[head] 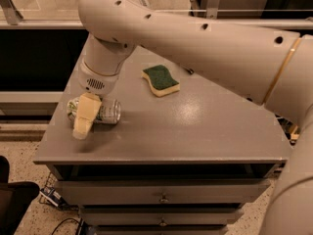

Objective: Knock 7up can over

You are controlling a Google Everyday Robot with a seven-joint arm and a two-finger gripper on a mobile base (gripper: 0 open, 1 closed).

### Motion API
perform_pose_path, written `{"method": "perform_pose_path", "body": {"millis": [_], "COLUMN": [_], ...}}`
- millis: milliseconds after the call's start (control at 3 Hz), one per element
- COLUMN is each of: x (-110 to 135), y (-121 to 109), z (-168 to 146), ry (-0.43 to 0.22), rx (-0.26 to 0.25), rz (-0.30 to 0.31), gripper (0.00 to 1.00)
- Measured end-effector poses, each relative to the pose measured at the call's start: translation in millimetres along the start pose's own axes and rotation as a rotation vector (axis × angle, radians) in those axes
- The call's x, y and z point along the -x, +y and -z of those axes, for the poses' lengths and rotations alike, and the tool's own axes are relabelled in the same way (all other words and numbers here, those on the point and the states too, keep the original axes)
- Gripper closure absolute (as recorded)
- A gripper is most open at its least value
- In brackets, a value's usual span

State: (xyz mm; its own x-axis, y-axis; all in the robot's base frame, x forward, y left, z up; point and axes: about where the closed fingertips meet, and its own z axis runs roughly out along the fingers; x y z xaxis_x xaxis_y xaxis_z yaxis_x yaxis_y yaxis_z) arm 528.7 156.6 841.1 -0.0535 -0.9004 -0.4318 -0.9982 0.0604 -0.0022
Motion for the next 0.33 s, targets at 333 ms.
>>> {"method": "perform_pose_path", "body": {"millis": [333], "x": [0.0], "y": [0.0], "z": [0.0], "ry": [0.000], "rx": [0.000], "rz": [0.000], "gripper": [0.00]}}
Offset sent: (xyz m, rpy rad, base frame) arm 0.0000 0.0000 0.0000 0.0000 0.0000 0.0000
